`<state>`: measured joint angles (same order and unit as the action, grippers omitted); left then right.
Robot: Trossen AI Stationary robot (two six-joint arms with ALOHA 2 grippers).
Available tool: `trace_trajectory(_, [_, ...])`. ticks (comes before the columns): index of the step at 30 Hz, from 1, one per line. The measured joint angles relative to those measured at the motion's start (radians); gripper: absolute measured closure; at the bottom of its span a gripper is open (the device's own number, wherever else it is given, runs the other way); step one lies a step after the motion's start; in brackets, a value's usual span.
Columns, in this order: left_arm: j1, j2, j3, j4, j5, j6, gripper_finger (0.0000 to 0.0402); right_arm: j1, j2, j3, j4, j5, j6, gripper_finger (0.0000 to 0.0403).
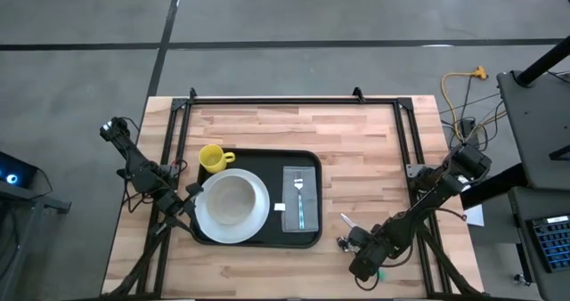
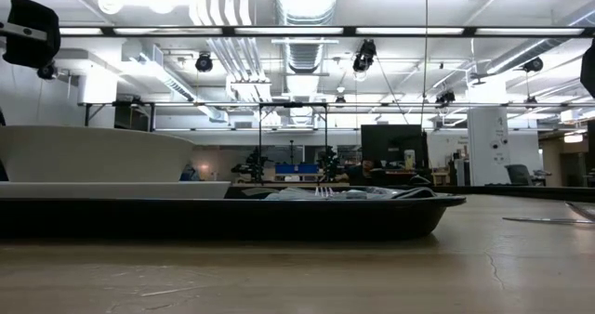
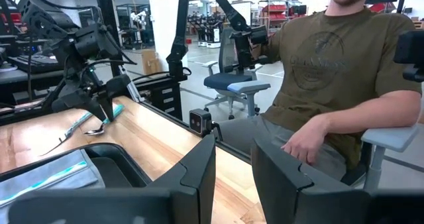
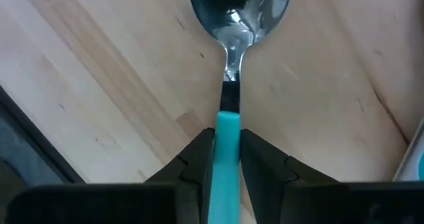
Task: Set up tray
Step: Put the blue spoon on the gray napkin to the right of the white plate
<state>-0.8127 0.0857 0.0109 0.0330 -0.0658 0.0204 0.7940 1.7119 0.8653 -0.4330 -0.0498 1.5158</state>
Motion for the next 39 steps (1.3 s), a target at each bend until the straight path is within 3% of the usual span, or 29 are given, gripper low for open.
trace_trajectory(5, [0.000,0.000,0.000,0.000,0.000,0.000,0.0322,0.000,-0.002,-0.024,0.005,0.003,-0.017,0.0328])
trace_trajectory(16, [0.000,0.000,0.000,0.000,0.000,0.000,0.0322,0.001,0.003,-0.012,0.069,0.033,-0.262,0.0337])
trace_trajectory(32, [0.000,0.000,0.000,0.000,0.000,0.000,0.0322,0.000,0.004,-0.009,0.073,0.047,-0.288,0.0345])
trace_trajectory(39, [0.000,0.000,0.000,0.000,0.000,0.000,0.0322,-0.001,0.004,-0.009,0.072,0.031,-0.290,0.0374])
